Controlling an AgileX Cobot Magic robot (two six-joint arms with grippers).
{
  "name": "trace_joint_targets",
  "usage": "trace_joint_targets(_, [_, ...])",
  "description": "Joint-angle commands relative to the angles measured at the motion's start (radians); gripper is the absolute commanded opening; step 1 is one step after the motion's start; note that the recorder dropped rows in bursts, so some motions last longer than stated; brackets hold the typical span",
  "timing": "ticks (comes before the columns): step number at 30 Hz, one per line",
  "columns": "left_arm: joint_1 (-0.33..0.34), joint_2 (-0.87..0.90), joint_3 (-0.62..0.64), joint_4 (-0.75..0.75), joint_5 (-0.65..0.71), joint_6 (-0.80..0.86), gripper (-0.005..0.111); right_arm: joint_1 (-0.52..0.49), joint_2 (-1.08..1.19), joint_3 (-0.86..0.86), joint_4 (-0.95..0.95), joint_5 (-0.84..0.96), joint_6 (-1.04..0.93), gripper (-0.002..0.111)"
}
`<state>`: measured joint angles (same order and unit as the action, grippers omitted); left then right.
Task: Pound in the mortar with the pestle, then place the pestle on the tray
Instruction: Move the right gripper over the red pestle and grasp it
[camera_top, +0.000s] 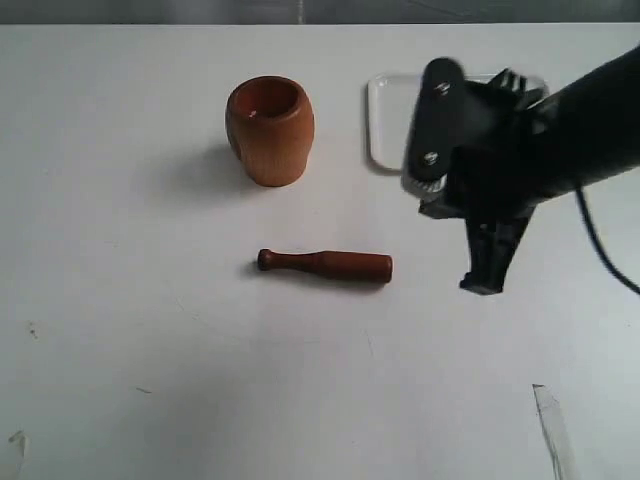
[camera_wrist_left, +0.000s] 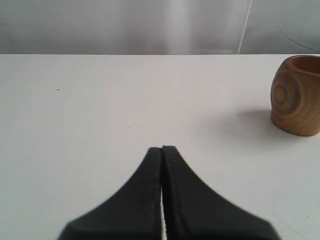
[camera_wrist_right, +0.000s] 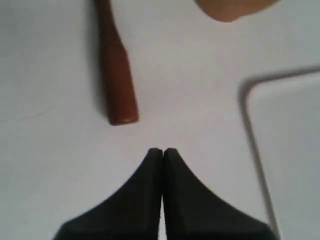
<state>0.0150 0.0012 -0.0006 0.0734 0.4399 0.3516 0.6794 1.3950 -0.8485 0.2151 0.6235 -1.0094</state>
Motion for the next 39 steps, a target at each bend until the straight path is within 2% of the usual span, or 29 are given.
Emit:
trace_joint_targets(1, [-0.008,-0.001,0.001,-0.007,-0.003,-0.008,0.0,0.116,0.203,-0.149,0.02,0.097,-0.008,0.0])
trace_joint_targets(2, [-0.008,-0.001,0.001,-0.007,-0.003,-0.008,0.0,0.139,0.248,-0.193,0.023,0.108,-0.008,0.001])
trace_joint_targets(4, [-0.008,-0.001,0.001,-0.007,-0.003,-0.008,0.0,0.196,0.347,-0.294,0.023,0.139,-0.008,0.011])
trace_joint_targets(5, [-0.008,-0.001,0.001,-0.007,-0.003,-0.008,0.0,0.219,0.408,-0.349,0.023,0.158,-0.008,0.022])
trace_joint_targets(9, [-0.008,-0.001,0.001,-0.007,-0.003,-0.008,0.0,0.241,0.517,-0.459,0.019,0.165,0.02,0.046])
trace_joint_targets(11, [-0.008,-0.001,0.001,-0.007,-0.003,-0.008,0.0,0.241,0.573,-0.511,0.019,0.174,0.059,0.051])
trace_joint_targets(18, [-0.008,-0.001,0.001,-0.007,-0.003,-0.008,0.0,0.241,0.71,-0.615,-0.053,0.231,0.128,0.046])
trace_joint_targets(30, [-0.008,-0.001,0.001,-0.007,-0.003,-0.008,0.0,0.241,0.729,-0.614,-0.075,0.234,0.128,0.033])
trace_joint_targets(37, [-0.008,-0.001,0.001,-0.007,-0.003,-0.008,0.0,0.241,0.749,-0.614,-0.078,0.225,0.128,0.031])
trace_joint_targets(39, [-0.008,-0.001,0.001,-0.007,-0.003,-0.008,0.0,0.241,0.749,-0.614,-0.078,0.218,0.128,0.025])
